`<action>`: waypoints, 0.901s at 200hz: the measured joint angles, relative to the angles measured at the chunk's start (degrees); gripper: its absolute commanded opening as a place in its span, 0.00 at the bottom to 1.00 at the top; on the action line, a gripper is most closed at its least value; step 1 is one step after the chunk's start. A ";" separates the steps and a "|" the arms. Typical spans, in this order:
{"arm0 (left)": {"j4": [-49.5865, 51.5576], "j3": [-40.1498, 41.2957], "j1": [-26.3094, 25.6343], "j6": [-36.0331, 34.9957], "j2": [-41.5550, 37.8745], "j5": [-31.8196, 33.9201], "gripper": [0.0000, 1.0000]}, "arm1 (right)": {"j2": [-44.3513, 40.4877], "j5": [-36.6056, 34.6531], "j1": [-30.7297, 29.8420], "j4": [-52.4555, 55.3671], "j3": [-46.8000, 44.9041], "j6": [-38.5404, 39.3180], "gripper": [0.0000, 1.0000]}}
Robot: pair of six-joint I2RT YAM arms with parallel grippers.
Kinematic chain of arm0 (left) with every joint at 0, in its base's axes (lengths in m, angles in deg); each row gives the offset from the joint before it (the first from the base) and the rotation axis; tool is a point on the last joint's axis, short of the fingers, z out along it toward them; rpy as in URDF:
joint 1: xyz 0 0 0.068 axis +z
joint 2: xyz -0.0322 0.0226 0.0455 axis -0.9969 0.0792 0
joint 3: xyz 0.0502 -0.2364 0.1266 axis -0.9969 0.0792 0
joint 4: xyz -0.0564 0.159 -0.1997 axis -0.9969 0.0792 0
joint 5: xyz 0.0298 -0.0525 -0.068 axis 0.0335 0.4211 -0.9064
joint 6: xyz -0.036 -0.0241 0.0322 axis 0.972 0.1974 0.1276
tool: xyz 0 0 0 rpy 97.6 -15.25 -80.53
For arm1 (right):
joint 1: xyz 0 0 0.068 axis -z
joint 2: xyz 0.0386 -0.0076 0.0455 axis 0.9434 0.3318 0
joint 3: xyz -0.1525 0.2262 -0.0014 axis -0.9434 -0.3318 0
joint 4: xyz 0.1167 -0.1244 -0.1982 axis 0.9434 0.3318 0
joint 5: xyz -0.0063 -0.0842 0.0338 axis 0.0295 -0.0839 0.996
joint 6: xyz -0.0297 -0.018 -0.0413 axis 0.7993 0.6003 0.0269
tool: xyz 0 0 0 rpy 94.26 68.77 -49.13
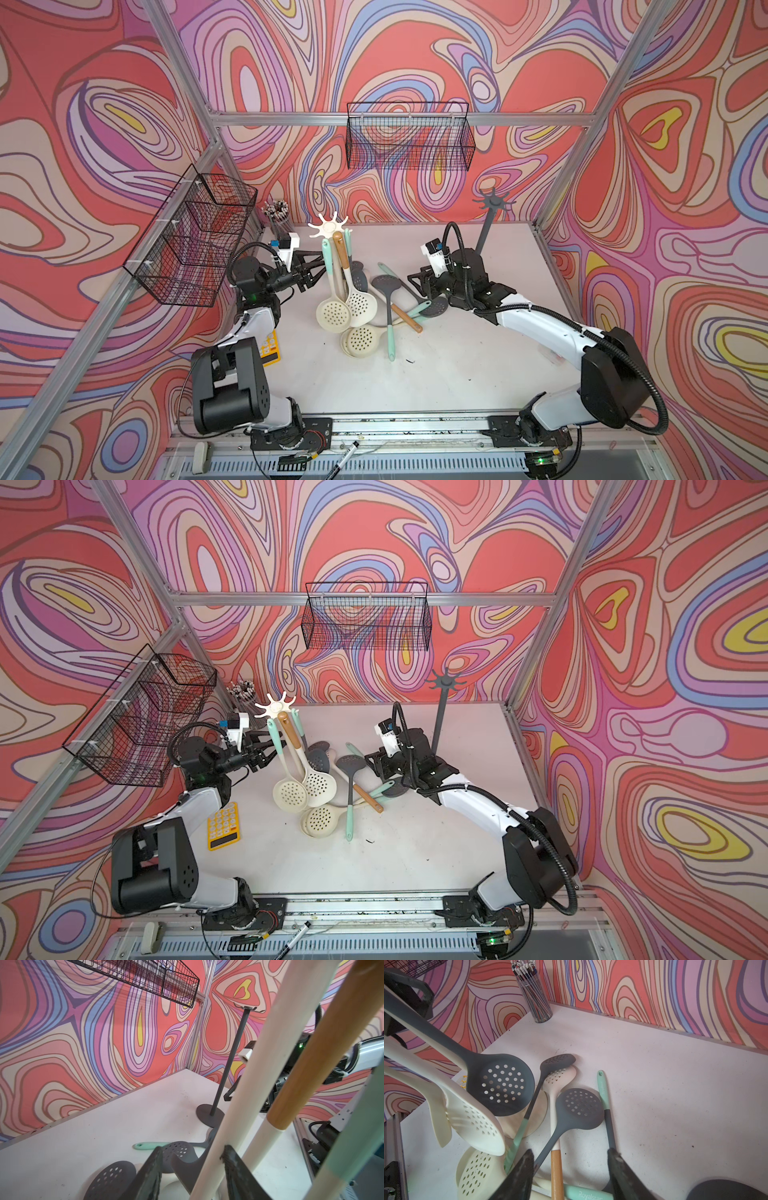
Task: Hang the skimmer on the kitchen utensil rack
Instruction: Adjust the rack at the center of the board.
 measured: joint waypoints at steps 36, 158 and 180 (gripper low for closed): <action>-6.32 -0.07 -0.24 4.37 0.90 -1.68 0.48 | -0.22 0.55 0.09 -0.04 -0.04 0.15 0.58; 13.00 1.07 -0.92 -13.03 -7.76 -2.69 0.51 | 0.72 17.11 0.26 0.00 6.71 2.67 0.57; 21.05 -0.31 -1.75 -19.65 -7.87 -1.46 0.50 | 0.92 17.38 0.26 0.00 6.69 2.60 0.57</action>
